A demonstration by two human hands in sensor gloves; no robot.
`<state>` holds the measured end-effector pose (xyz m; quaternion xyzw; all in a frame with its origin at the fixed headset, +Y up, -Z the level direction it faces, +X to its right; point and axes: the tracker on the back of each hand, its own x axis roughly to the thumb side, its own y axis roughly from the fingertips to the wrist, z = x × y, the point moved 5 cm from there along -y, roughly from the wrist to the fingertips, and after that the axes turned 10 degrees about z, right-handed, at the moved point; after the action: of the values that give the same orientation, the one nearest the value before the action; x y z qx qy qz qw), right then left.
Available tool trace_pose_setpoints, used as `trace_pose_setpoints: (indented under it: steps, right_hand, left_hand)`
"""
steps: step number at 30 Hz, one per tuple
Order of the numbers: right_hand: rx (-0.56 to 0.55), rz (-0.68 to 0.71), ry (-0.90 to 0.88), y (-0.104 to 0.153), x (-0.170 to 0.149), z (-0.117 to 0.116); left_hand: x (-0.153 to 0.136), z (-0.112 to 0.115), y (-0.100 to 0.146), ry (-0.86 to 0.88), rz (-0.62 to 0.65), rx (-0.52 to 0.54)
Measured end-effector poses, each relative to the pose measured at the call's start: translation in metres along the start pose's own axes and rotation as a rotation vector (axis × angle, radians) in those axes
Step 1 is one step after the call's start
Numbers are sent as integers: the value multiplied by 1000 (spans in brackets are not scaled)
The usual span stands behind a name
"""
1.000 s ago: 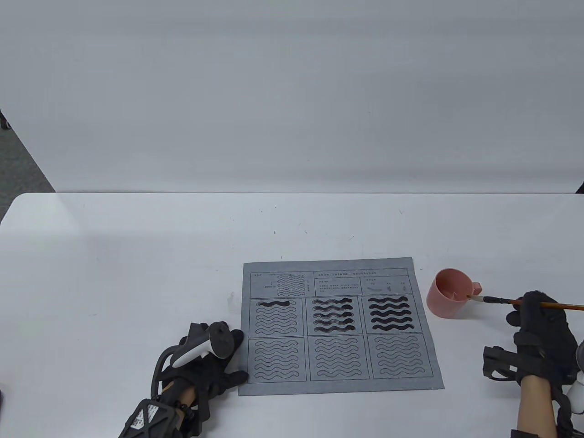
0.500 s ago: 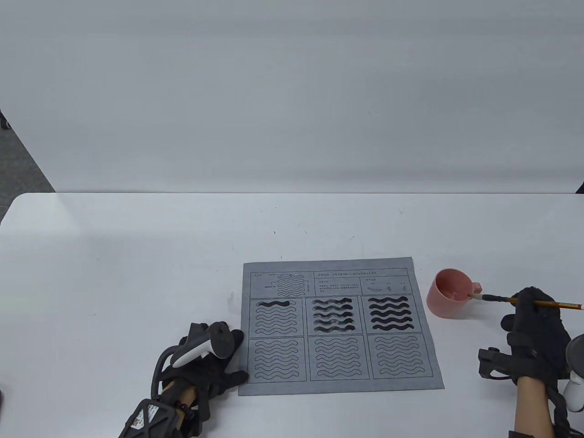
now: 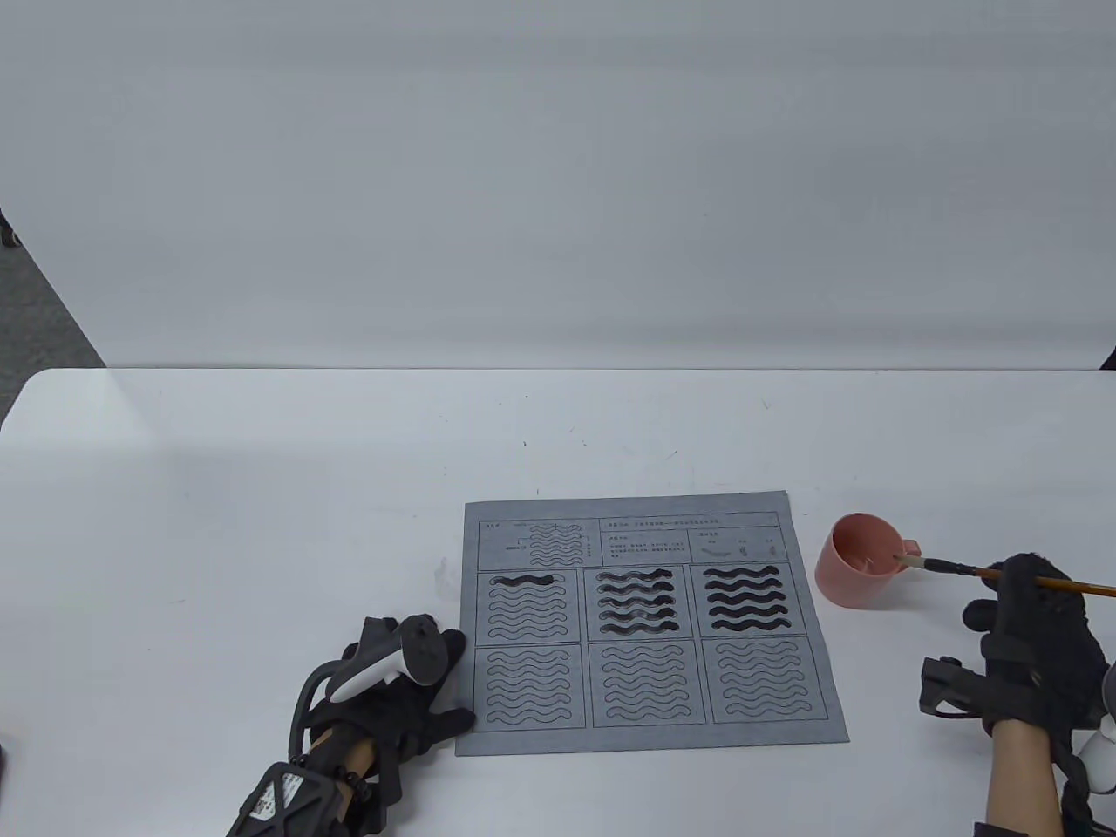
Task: Trace patterns on water writing practice cloth with Chinese brush
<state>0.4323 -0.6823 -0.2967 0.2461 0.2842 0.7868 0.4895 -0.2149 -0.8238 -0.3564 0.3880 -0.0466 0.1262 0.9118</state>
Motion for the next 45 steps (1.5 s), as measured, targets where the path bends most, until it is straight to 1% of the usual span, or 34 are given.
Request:
trace_pose_setpoints:
  steps: [4, 7, 11, 19, 26, 28, 31, 35, 41, 45]
  right_hand:
    - [-7, -5, 52, 0, -4, 0]
    - [-41, -30, 38, 1, -9, 2]
    - [-42, -59, 29, 1, -14, 3]
    - [-67, -72, 54, 0, -14, 11]
    - [-90, -66, 25, 2, -12, 14]
    - [-82, -65, 10, 3, -10, 12]
    - [-42, -85, -73, 4, -13, 2]
    - [-4, -160, -170, 9, -23, -13]
    - [14, -158, -127, 9, -27, -17]
    - [47, -170, -111, 8, -30, -20]
  left_hand:
    - [0, 0, 0, 0, 0, 0]
    - [0, 0, 0, 0, -1, -1]
    - [0, 0, 0, -1, -1, -2]
    - [0, 0, 0, -2, -2, -1]
    - [0, 0, 0, -3, -3, -1]
    - [0, 0, 0, -4, -4, -1]
    - [0, 0, 0, -3, -4, -3]
    - [0, 0, 0, -4, -5, -1]
    - [0, 1, 0, -3, -5, -1]
    - [0, 1, 0, -3, -5, -2]
